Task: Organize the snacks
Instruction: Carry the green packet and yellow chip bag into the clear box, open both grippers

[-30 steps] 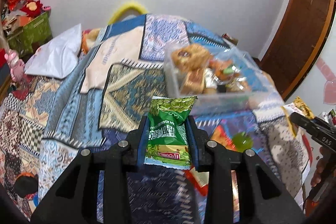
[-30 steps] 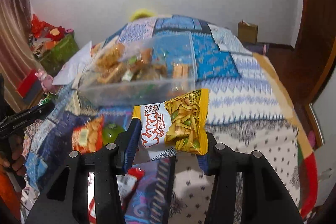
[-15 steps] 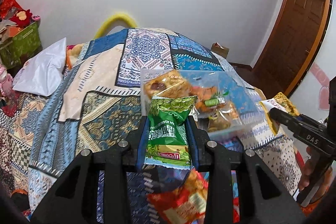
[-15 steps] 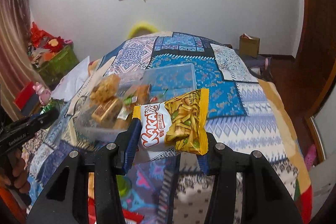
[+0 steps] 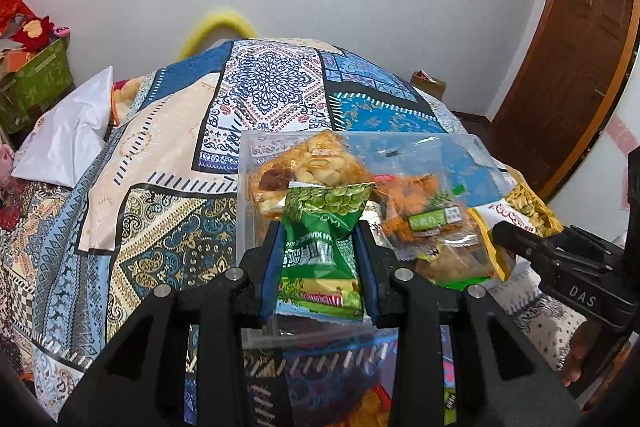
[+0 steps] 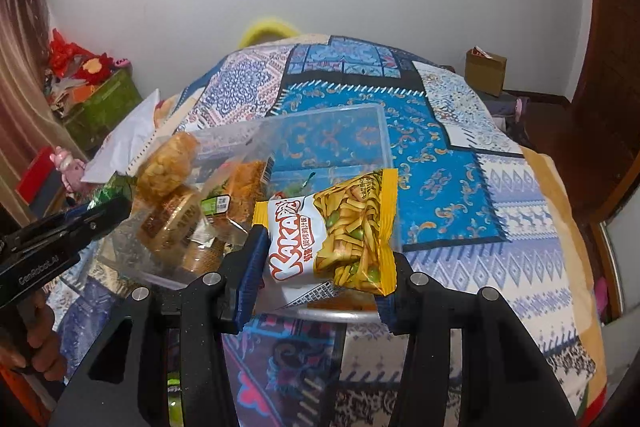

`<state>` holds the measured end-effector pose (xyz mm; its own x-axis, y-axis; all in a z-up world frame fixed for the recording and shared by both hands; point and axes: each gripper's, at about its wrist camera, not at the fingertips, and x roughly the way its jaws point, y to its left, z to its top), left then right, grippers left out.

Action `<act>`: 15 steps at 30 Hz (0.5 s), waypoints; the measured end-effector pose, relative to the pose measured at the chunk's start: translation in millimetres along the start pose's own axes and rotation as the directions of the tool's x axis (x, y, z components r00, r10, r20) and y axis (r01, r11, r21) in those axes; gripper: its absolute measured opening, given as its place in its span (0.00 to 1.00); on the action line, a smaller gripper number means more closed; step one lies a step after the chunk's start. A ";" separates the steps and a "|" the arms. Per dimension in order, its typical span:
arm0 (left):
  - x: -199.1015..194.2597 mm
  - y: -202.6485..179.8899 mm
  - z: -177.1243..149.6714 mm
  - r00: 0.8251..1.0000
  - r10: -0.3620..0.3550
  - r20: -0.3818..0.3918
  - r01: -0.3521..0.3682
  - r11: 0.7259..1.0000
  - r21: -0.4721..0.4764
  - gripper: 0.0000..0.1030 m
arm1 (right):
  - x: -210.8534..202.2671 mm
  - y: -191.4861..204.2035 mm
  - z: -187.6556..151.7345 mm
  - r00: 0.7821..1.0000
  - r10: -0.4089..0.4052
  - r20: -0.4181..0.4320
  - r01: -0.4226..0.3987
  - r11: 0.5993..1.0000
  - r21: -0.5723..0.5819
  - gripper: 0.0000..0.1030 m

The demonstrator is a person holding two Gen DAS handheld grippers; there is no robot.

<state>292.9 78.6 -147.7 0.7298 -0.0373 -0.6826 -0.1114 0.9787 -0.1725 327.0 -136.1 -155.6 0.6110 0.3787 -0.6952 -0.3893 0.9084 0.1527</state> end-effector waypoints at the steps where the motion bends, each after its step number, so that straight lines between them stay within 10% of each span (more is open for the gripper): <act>1: 2.6 0.2 0.0 1.000 0.006 -0.002 -0.006 1.000 0.001 0.34 | 2.0 0.8 -0.3 1.000 -0.002 -0.004 0.002 1.000 -0.006 0.44; 15: -5.8 10.0 -5.0 1.000 0.007 -0.010 -0.007 0.999 -0.037 0.55 | -2.4 0.5 -4.1 0.999 -0.015 -0.036 0.015 1.000 -0.014 0.58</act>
<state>284.1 87.6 -149.1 0.7221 -0.0329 -0.6910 -0.1415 0.9707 -0.1941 322.5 -137.2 -156.8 0.5914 0.3581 -0.7225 -0.3895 0.9114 0.1329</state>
